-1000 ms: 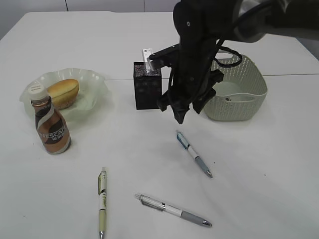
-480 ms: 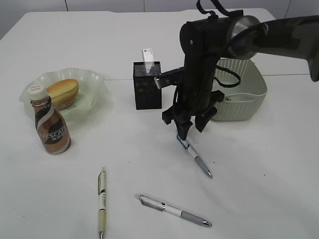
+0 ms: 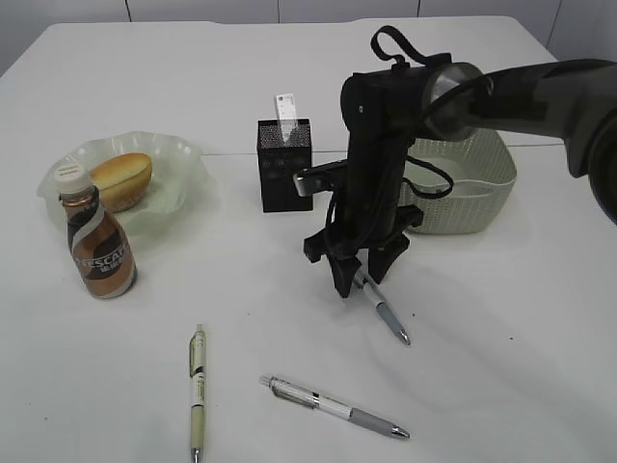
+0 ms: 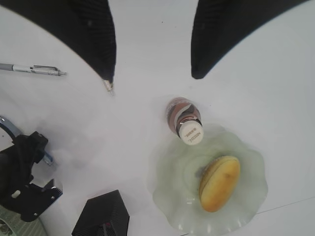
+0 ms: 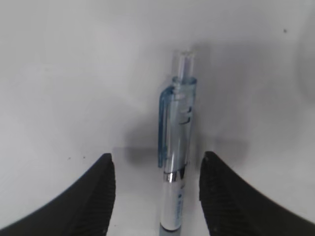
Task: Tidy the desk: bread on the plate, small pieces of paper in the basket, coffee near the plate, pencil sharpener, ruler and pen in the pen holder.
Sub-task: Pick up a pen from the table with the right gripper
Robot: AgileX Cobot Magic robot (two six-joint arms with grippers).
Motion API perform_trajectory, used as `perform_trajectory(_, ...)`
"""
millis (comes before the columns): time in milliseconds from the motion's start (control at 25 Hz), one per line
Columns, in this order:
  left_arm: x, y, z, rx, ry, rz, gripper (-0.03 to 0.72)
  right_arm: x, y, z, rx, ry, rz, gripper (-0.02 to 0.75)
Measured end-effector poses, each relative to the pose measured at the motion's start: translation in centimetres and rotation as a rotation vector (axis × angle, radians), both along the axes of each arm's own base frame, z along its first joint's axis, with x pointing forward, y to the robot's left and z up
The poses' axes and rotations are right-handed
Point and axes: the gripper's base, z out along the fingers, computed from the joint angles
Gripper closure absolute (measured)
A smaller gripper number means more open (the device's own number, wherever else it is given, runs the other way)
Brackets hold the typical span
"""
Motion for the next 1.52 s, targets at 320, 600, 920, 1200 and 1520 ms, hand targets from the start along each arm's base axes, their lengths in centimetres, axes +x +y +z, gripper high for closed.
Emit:
perform_trajectory(320, 0.09, 0.21, 0.03, 0.023, -0.011, 0.009, 0.32, 0.09, 0.01, 0.12, -0.002, -0.004, -0.028, 0.33)
perform_trajectory(600, 0.12, 0.28, 0.04, 0.03, -0.014, 0.011, 0.32, 0.09, 0.01, 0.12, -0.003, -0.002, -0.052, 0.33)
perform_trajectory(920, 0.16, 0.38, 0.05, 0.041, -0.019, 0.016, 0.32, -0.35, -0.23, -0.58, -0.021, 0.024, -0.054, 0.33)
perform_trajectory(1200, 0.17, 0.4, 0.06, 0.042, -0.02, 0.017, 0.32, -0.36, -0.29, -0.63, -0.027, 0.023, -0.054, 0.33)
perform_trajectory(1520, 0.17, 0.4, 0.06, 0.043, -0.02, 0.017, 0.32, -0.22, -0.61, -0.65, -0.06, 0.007, -0.04, 0.355)
